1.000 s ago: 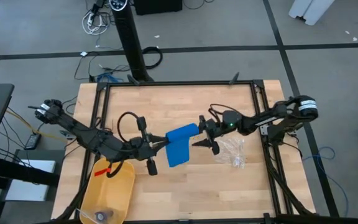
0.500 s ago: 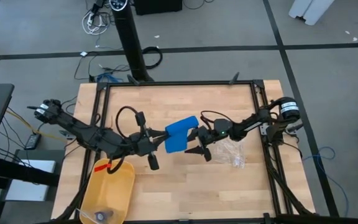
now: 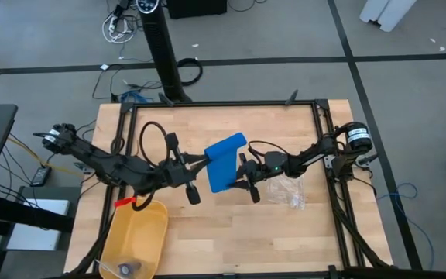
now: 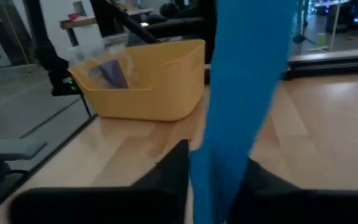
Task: Roll bandage
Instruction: Roll the blue bandage
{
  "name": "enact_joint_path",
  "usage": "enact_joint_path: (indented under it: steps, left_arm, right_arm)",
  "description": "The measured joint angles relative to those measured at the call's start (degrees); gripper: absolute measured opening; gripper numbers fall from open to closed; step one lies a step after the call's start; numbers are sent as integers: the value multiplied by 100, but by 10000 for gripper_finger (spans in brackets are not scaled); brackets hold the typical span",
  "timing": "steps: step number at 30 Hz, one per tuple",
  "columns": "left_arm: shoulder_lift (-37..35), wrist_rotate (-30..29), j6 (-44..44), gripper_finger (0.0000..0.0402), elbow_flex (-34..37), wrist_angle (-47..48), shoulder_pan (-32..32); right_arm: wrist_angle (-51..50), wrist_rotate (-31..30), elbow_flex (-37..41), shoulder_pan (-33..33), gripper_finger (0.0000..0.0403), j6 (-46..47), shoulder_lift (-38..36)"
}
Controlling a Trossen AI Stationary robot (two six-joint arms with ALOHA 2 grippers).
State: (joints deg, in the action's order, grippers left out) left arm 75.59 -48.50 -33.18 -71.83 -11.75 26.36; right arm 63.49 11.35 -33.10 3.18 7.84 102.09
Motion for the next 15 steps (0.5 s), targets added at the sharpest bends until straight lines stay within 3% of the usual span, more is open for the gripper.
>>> enact_joint_path:
  steps: [5, 8, 15]
  left_arm:
    - [-106, -9, -238, 13, 0, -180, -45]
    - [-213, -22, -242, 13, 0, 13, -88]
    - [-378, -807, 83, 13, 90, 1105, -286]
  right_arm:
    - [-169, -216, 4, 80, 9, 12, 0]
    - [-195, -94, 4, 208, 4, 113, 0]
    - [-153, 200, 7, 728, 2, 417, -197]
